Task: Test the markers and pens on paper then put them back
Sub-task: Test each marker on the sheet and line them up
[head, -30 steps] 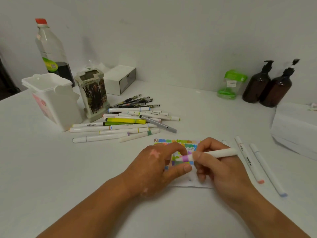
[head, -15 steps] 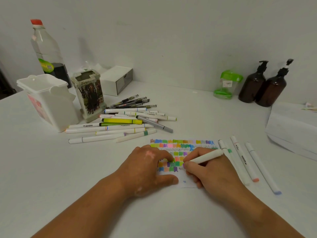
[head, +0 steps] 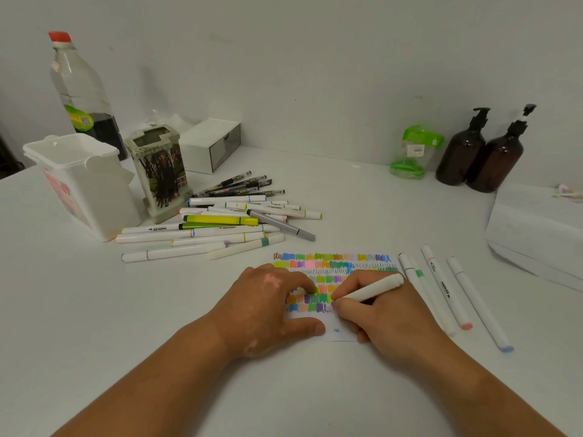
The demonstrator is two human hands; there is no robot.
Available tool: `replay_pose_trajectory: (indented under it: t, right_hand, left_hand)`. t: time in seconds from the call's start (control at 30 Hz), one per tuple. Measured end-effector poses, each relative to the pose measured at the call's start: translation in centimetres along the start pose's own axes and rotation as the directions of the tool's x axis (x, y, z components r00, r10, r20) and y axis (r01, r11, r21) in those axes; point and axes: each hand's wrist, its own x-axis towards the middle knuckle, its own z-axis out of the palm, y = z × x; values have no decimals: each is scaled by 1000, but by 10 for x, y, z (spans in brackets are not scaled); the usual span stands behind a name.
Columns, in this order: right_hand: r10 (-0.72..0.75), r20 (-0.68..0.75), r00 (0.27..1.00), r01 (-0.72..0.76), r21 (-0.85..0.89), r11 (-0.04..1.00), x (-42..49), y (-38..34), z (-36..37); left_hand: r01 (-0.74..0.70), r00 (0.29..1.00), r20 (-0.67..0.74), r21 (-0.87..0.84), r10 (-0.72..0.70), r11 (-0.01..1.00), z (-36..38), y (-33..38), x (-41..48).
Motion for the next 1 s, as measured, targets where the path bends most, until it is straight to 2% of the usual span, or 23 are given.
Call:
replay_pose_trajectory:
  t: [0.67,0.73,0.77,0.83,0.9,0.93,1.0]
  right_hand:
    - [15,-26,1000,-14,9,1000,1,4,2]
    - [31,-68,997,-23,107,994,2,4,2]
    - [50,-92,994,-30,205,978,3,3,1]
    - [70,-137,988,-15,366,931,4,2,-3]
    - [56,-174,983,27,444,896,4,2,-8]
    - [42,-185,982,50,465,884,5,2,-10]
    - [13,-189,982,84,498,863,5,1,-12]
  left_hand:
    - [3,1000,15,18,-3,1000,-1,0,0]
    - [-7,1000,15,3,7,1000,-3,2,-1]
    - [-5,1000,7,-37,5,999,-5,2,-2]
    - [14,1000,-24,-259,-21,966,-10,2,-1]
    - [36,995,-60,-542,-81,839,-17,0,-2]
    - [25,990,-95,-619,-107,785,-19,-2,-2]
    - [-9,982,-145,-672,-119,741,-20,-5,-2]
